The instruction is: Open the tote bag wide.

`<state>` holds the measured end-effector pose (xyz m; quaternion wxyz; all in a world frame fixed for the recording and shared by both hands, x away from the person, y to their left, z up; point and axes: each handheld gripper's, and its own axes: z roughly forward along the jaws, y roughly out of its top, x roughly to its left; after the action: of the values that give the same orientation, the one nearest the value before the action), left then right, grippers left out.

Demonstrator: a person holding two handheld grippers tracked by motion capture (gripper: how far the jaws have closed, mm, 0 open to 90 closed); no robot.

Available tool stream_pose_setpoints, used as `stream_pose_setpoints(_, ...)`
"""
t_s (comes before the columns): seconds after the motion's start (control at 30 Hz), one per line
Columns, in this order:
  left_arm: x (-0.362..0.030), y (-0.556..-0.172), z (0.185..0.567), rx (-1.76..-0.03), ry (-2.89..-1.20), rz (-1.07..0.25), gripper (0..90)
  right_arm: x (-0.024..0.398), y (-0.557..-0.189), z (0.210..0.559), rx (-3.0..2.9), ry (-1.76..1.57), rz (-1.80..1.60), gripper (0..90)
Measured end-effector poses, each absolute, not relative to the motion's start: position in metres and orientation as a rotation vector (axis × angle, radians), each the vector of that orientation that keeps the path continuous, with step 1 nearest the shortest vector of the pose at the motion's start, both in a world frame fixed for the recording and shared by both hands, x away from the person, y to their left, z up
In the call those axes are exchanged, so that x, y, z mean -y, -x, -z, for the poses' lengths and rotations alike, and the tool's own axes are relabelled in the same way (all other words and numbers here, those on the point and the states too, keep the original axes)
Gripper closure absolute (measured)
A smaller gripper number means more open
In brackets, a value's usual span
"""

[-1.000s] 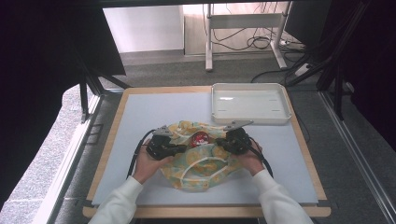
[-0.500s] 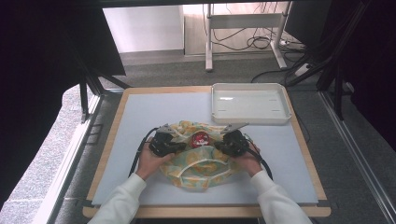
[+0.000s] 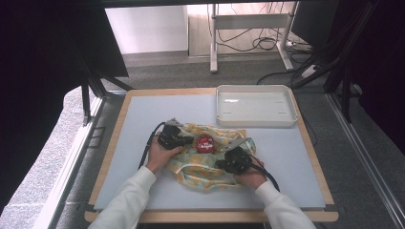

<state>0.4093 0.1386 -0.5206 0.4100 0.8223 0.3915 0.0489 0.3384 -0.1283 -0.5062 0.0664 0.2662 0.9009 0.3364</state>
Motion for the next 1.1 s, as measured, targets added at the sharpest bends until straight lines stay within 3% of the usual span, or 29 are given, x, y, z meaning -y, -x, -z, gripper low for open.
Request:
stream_pose_setpoints(0.8, -0.141, -0.422, 0.528, -1.036, -2.054, -0.130, 90.0, 0.123, -0.322, 0.512, -2.795, -0.716, -0.995, 89.0)
stream_pose_setpoints(1.1, -0.151, -0.398, 0.503, -0.985, -2.003, -0.119, 90.0, 0.137, -0.325, 0.488, -2.682, -0.747, -1.121, 89.0)
